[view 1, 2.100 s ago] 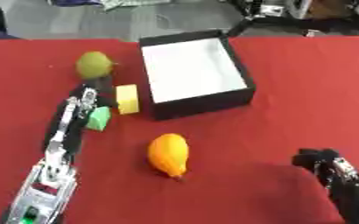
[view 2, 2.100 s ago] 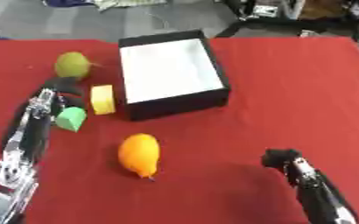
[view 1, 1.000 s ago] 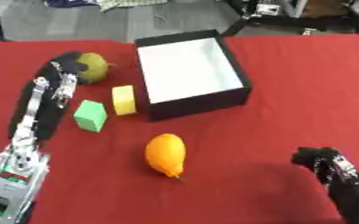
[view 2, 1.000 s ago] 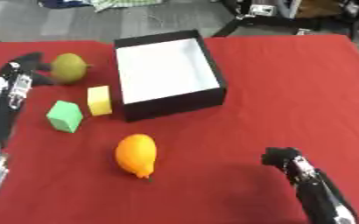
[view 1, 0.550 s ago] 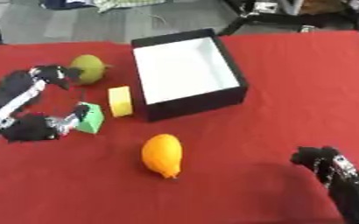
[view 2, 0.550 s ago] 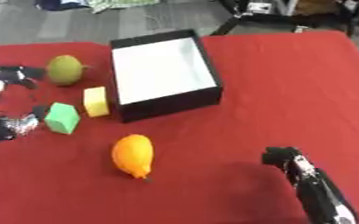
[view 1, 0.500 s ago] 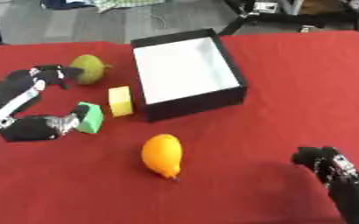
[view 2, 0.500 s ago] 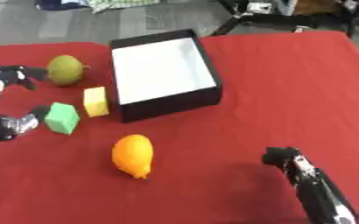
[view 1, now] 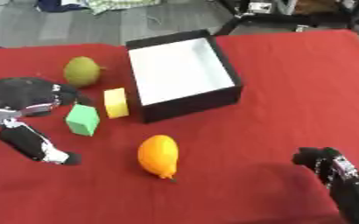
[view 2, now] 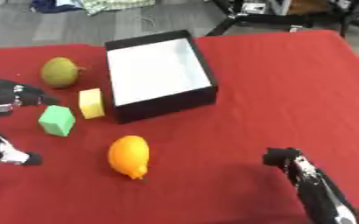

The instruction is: Pick up objects on the table and place them in the box.

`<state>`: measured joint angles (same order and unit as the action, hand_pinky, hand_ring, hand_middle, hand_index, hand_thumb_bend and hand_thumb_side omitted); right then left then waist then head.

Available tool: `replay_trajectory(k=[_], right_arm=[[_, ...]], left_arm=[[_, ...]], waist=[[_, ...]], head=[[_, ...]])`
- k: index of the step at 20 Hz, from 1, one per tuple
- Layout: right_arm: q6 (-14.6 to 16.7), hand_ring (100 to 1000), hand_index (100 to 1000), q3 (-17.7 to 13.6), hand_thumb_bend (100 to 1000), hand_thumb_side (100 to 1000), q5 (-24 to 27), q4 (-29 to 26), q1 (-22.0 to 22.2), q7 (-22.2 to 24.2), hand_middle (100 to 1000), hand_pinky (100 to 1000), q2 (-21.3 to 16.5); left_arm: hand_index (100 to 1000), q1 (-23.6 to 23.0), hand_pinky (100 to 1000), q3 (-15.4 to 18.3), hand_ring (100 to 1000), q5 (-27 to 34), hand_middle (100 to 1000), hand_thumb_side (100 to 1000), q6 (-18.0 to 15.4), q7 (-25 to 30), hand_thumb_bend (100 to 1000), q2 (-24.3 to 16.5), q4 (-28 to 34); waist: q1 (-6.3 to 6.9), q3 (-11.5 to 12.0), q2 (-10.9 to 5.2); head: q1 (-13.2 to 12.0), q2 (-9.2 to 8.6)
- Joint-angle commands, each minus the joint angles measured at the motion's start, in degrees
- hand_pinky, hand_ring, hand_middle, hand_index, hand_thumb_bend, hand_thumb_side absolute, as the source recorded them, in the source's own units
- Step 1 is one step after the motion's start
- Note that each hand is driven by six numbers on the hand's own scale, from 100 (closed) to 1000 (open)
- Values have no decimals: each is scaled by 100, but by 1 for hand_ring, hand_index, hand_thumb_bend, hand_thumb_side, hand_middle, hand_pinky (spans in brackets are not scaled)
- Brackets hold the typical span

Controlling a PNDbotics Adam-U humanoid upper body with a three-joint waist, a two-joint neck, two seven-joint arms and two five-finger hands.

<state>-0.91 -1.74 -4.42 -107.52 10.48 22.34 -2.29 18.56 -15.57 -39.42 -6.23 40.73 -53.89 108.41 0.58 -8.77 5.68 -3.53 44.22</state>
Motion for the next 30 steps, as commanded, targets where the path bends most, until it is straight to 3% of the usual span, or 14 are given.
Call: replay_trajectory(k=[1, 7, 13, 30], right_arm=[[25, 806, 795, -4, 100, 1000, 22, -55, -7, 10, 711, 1000, -80], [40, 806, 795, -20, 100, 1000, 29, -54, 6, -3, 711, 1000, -79], [41, 806, 795, -22, 100, 1000, 29, -49, 17, 2, 711, 1000, -80], [34, 806, 795, -12, 100, 1000, 29, -40, 21, 29, 711, 1000, -82]], left_arm=[[971, 252, 824, -19, 772, -94, 810, 707, -112, -15, 622, -104, -299], [958, 575, 814, 44, 751, -256, 790, 638, 11, -462, 503, 96, -821], [946, 746, 808, 121, 740, -385, 776, 584, 122, -633, 477, 282, -1187], [934, 1103, 810, -291, 748, -656, 766, 584, -472, 229, 479, 639, -1942]], waist=[[72, -4, -152], [64, 9, -167], [58, 25, -174], [54, -7, -176]], head=[[-26, -11], [-52, -11], [-74, -11], [-119, -11]])
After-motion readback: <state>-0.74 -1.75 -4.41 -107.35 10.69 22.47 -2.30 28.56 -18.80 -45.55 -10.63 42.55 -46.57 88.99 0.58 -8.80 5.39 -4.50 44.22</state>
